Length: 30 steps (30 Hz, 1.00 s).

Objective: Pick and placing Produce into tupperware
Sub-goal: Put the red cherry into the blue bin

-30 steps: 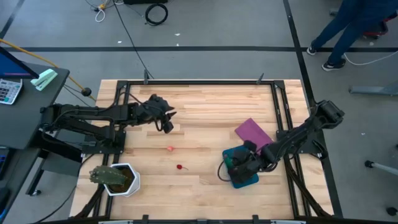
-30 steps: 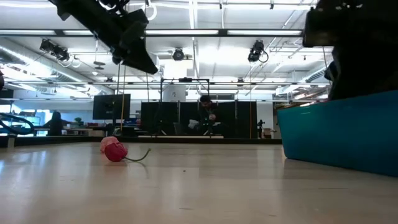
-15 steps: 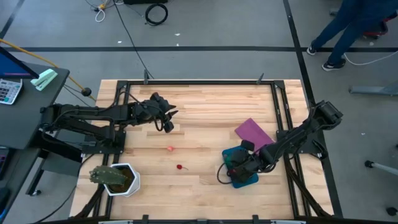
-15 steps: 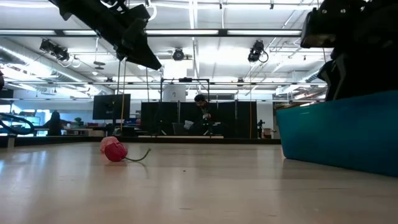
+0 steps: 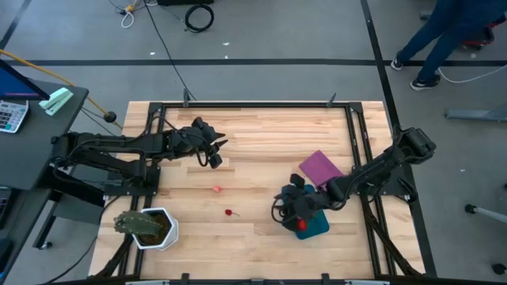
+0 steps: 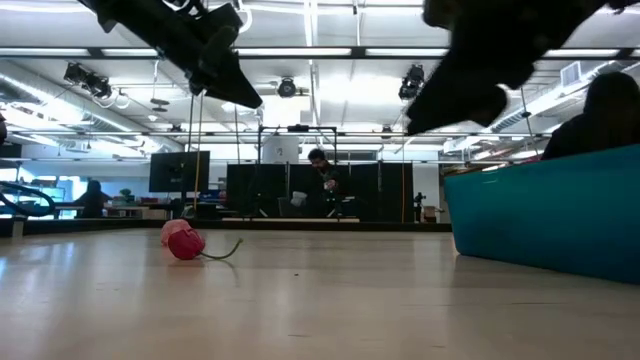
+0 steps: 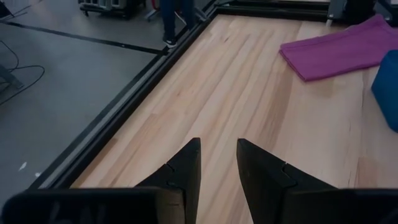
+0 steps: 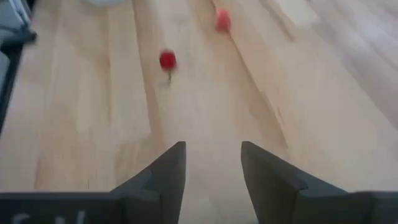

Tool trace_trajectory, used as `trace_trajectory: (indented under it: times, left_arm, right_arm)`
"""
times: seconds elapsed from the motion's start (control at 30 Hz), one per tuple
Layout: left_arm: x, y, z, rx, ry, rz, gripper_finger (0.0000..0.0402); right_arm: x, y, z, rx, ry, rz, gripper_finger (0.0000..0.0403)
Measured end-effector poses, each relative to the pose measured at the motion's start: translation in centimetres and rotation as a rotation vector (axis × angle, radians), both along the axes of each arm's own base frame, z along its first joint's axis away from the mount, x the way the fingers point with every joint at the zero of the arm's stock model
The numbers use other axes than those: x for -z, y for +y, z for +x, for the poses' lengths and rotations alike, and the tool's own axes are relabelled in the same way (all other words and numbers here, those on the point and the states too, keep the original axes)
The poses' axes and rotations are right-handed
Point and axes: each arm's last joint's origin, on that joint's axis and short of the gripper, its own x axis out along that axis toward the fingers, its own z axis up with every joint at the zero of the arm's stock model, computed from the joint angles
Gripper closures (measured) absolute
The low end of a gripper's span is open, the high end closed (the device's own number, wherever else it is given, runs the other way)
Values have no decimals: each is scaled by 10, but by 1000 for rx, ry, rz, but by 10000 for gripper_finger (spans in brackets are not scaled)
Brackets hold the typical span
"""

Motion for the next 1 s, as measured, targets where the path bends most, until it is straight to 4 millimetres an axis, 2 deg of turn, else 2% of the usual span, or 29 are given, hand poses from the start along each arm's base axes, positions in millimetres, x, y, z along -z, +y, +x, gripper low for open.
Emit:
trace_trajectory:
  times: [0.13,0.3,0.53,0.63,0.87,1.0]
  left_arm:
    - [-2,0,1,1,-19,4,292]
    - [-3,0,1,0,-29,6,292]
    - [-4,0,2,1,-37,7,292]
    - [-4,0,2,0,-39,7,292]
    - [-4,0,2,5,-35,15,292]
    - [-4,0,2,20,-17,42,292]
  right_arm:
    - [3,-6,16,-11,-80,-9,240]
    - [9,-10,42,-41,-75,-18,240]
    - [21,9,93,-139,-51,-93,240]
    - [30,15,108,-177,1,-150,241]
    - [47,22,122,-177,38,-158,241]
    - [56,26,123,-185,52,-161,241]
